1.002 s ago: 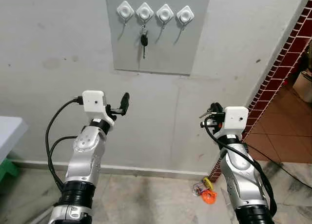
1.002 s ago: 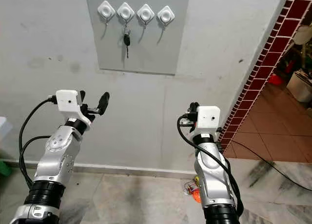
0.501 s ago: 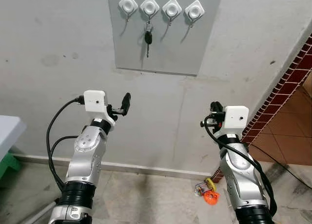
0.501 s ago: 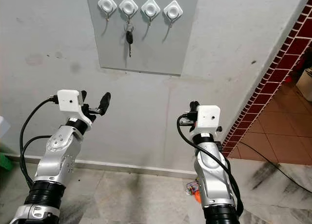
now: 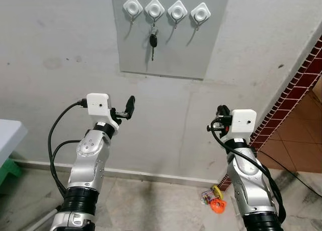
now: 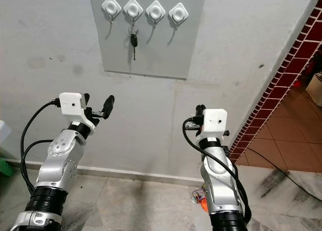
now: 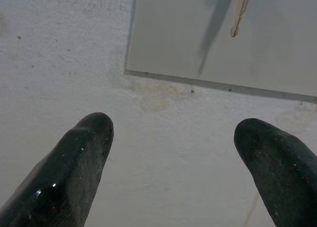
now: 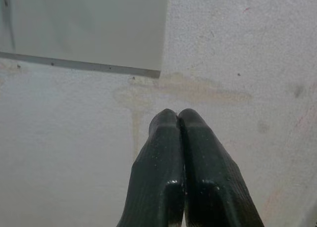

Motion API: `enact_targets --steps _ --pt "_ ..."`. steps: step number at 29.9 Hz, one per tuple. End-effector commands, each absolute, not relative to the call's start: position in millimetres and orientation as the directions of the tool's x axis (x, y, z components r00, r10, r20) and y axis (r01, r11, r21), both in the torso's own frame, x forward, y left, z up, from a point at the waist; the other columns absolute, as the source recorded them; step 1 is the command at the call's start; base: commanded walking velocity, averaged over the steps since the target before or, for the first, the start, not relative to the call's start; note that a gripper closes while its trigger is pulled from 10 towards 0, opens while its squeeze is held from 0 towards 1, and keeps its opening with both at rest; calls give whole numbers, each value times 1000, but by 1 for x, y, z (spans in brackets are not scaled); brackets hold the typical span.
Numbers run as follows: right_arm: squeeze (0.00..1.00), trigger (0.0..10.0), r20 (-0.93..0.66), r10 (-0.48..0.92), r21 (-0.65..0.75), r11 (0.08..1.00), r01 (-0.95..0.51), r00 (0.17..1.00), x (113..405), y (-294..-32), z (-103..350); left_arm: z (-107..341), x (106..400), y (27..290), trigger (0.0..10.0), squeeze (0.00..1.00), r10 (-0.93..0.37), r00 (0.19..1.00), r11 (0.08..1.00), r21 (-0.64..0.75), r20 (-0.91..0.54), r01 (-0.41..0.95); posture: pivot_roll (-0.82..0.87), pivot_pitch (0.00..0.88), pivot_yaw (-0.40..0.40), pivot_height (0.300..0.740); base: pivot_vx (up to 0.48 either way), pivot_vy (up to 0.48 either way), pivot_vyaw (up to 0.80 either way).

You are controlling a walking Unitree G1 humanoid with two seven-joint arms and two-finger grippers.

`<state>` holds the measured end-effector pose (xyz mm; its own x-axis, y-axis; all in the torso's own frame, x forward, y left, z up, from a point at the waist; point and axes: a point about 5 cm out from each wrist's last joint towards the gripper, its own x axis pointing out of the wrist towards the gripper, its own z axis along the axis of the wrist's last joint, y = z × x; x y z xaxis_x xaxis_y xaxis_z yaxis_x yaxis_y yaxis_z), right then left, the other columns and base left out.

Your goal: Hang keys on a hook

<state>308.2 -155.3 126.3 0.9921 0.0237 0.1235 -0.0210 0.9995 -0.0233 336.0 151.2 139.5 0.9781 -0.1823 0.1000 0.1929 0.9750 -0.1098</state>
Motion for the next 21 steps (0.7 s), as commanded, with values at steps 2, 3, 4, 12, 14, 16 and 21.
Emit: enact_targets --steps 2,3,4,12,14,16,21 --pt "0 10000 134 13 -22 1000 -11 991 308 -157 130 143 336 150 10000 0 -189 975 974 -106 113 201 -35 0 -10 740 334 0 0" --pt "0 10000 135 13 -22 1000 -10 991 308 -157 130 143 336 150 10000 0 -189 975 974 -106 112 201 -35 0 -10 740 334 0 0" --pt "0 10000 134 13 -22 1000 -10 991 308 -157 130 143 336 150 10000 0 -189 976 974 -106 112 201 -35 0 -10 740 334 0 0" --pt "0 10000 131 13 -24 1000 -10 991 308 -158 129 143 336 150 10000 0 -186 976 974 -109 110 198 -35 0 -12 740 331 0 0" --pt "0 10000 131 13 -24 1000 -10 991 308 -158 129 143 336 150 10000 0 -186 976 974 -108 111 198 -35 0 -12 740 330 0 0" --pt "0 10000 131 13 -23 1000 -10 991 308 -158 129 143 336 150 10000 0 -185 976 974 -112 111 197 -35 0 -13 740 330 0 0" --pt "0 10000 130 14 -26 1000 -11 991 308 -158 129 142 336 151 10000 0 -170 980 977 -108 100 181 -35 0 -13 740 256 0 0"
